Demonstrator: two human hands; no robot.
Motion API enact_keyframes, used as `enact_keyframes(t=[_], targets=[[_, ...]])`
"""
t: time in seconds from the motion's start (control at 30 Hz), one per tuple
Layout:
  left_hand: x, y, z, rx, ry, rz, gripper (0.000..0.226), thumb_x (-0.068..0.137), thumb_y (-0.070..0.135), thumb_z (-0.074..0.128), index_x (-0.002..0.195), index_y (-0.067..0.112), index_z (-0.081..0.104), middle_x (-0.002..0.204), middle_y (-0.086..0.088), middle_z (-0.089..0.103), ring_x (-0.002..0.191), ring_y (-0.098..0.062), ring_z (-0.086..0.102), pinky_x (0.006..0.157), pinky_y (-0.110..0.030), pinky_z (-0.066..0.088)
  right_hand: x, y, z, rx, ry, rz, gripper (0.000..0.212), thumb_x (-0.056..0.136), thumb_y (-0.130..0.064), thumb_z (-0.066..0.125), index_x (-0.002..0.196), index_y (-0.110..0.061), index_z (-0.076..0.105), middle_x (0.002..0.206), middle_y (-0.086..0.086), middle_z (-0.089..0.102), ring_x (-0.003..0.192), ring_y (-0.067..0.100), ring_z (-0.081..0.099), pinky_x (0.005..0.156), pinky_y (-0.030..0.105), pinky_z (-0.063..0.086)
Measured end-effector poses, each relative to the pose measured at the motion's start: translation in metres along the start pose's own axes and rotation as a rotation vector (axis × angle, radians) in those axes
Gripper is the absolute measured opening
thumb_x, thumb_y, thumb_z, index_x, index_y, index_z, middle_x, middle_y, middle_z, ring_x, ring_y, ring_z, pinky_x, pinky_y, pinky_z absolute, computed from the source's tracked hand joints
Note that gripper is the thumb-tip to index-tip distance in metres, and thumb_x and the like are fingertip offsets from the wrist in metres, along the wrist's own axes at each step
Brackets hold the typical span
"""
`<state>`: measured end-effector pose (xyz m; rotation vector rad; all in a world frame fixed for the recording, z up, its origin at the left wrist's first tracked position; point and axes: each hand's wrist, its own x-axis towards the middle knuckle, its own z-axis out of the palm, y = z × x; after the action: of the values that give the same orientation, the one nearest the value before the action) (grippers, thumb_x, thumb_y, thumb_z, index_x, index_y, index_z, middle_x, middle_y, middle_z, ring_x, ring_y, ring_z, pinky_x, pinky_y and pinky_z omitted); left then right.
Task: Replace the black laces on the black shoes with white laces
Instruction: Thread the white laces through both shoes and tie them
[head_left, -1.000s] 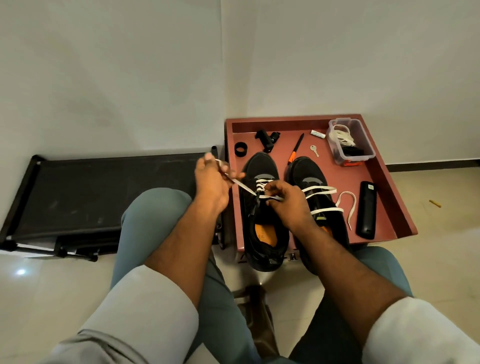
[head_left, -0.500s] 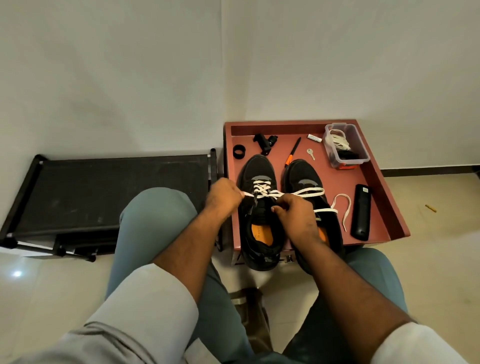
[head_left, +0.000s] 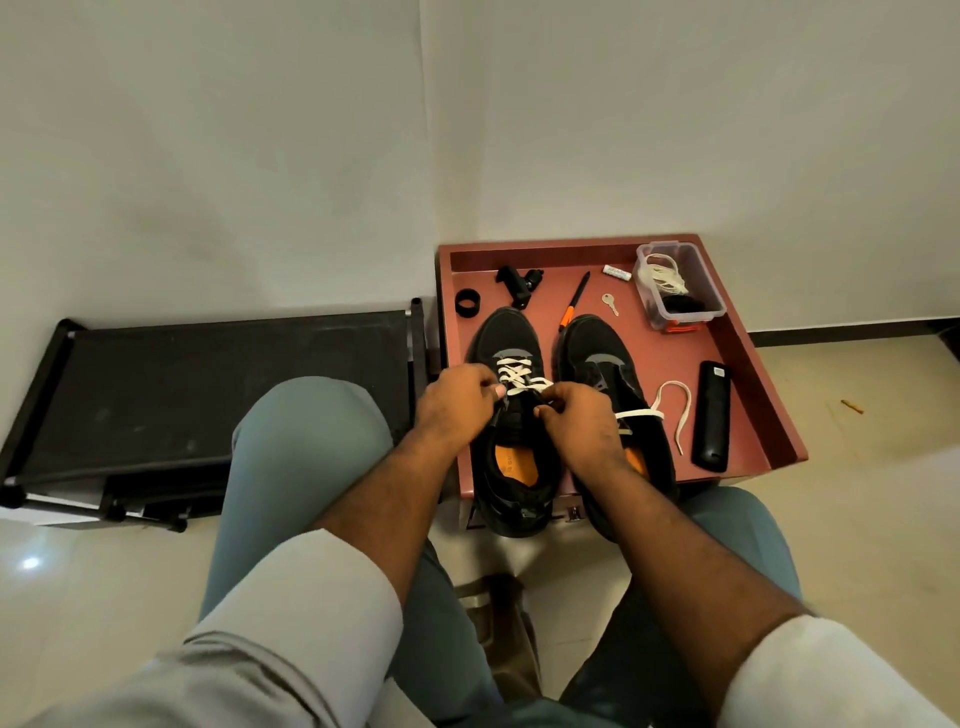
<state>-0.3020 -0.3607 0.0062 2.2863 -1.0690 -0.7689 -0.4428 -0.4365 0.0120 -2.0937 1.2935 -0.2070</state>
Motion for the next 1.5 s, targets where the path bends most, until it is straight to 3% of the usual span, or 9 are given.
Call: enact_keyframes(t=[0.2, 0.43, 0.6, 0.67, 0.8, 1.0, 1.23, 1.37, 1.5], targets=[[0.007, -0.004, -0.010, -0.087, 0.056, -0.087, 0.008, 0.089, 0.023, 0.067, 0.081, 0.020, 0.067, 0.082, 0.003, 0.067, 0.080, -0.016, 0.064, 0.078, -0.037, 0.056, -0.001, -0.002, -0.001, 0.007, 0.011, 0.018, 0.018, 0.088, -0.017, 0.066, 0.105, -0.014, 0.071, 0.094, 0.005, 0.071, 0.089, 0.021, 0.065, 0.084, 0.032, 0.053], [0.009, -0.028, -0.055, -0.323, 0.466, -0.411, 0.009, 0.093, 0.022, 0.062, 0.085, 0.018, 0.063, 0.085, 0.002, 0.062, 0.086, -0.021, 0.063, 0.073, -0.032, 0.050, -0.003, 0.002, -0.003, 0.007, 0.023, -0.011, 0.023, 0.091, -0.015, 0.062, 0.112, -0.015, 0.070, 0.099, 0.004, 0.072, 0.093, 0.020, 0.066, 0.083, 0.028, 0.051], [0.001, -0.006, -0.023, -0.328, 0.152, -0.171, 0.020, 0.090, 0.020, 0.067, 0.110, 0.019, 0.067, 0.102, 0.006, 0.063, 0.095, -0.011, 0.060, 0.083, -0.028, 0.051, -0.004, -0.001, 0.000, -0.040, 0.004, -0.046, 0.023, 0.092, -0.017, 0.060, 0.112, -0.014, 0.070, 0.103, 0.005, 0.070, 0.096, 0.022, 0.065, 0.086, 0.031, 0.052], [-0.001, -0.001, -0.009, -0.250, 0.053, -0.143, 0.012, 0.088, 0.023, 0.069, 0.099, 0.017, 0.070, 0.093, 0.003, 0.067, 0.089, -0.013, 0.063, 0.082, -0.031, 0.053, -0.004, -0.003, 0.000, -0.058, -0.002, -0.052, 0.024, 0.092, -0.017, 0.060, 0.114, -0.012, 0.069, 0.106, 0.006, 0.069, 0.098, 0.024, 0.064, 0.088, 0.034, 0.052], [0.001, 0.001, -0.004, -0.200, 0.016, -0.123, 0.014, 0.087, 0.021, 0.072, 0.078, 0.012, 0.069, 0.068, 0.003, 0.062, 0.069, -0.013, 0.059, 0.071, -0.030, 0.049, -0.004, -0.002, 0.003, -0.059, 0.000, -0.048, 0.024, 0.092, -0.019, 0.060, 0.113, -0.014, 0.069, 0.106, 0.006, 0.067, 0.098, 0.023, 0.064, 0.087, 0.034, 0.052], [0.008, -0.011, -0.014, -0.150, -0.008, -0.176, 0.017, 0.084, 0.014, 0.073, 0.068, 0.011, 0.068, 0.072, -0.005, 0.069, 0.069, -0.015, 0.064, 0.075, -0.035, 0.056, -0.005, -0.001, 0.003, 0.011, 0.014, -0.003, 0.023, 0.092, -0.017, 0.060, 0.113, -0.016, 0.070, 0.100, 0.004, 0.071, 0.093, 0.020, 0.065, 0.082, 0.026, 0.050], [0.002, -0.003, -0.022, -0.218, 0.117, -0.159, 0.016, 0.085, 0.029, 0.072, 0.081, 0.015, 0.068, 0.079, 0.002, 0.066, 0.073, -0.012, 0.062, 0.068, -0.028, 0.053, -0.003, 0.002, 0.000, 0.076, 0.031, 0.045, 0.021, 0.090, -0.016, 0.063, 0.109, -0.015, 0.071, 0.098, 0.004, 0.072, 0.093, 0.020, 0.065, 0.084, 0.030, 0.052], [0.006, -0.004, -0.036, -0.457, 0.091, -0.249, 0.021, 0.093, 0.007, 0.057, 0.082, 0.019, 0.071, 0.090, -0.003, 0.071, 0.078, -0.011, 0.063, 0.065, -0.019, 0.049, -0.004, 0.002, 0.002, 0.094, 0.019, 0.042, 0.021, 0.090, -0.017, 0.063, 0.110, -0.016, 0.070, 0.099, 0.002, 0.072, 0.093, 0.018, 0.066, 0.087, 0.032, 0.053], [-0.002, 0.013, -0.028, -0.566, -0.072, -0.107, 0.028, 0.096, 0.002, 0.054, 0.119, 0.012, 0.067, 0.092, -0.003, 0.072, 0.080, -0.002, 0.063, 0.076, -0.018, 0.050, -0.003, 0.001, 0.006, 0.121, 0.026, 0.055, 0.020, 0.088, -0.018, 0.066, 0.107, -0.017, 0.072, 0.097, 0.001, 0.072, 0.091, 0.018, 0.066, 0.086, 0.033, 0.053]])
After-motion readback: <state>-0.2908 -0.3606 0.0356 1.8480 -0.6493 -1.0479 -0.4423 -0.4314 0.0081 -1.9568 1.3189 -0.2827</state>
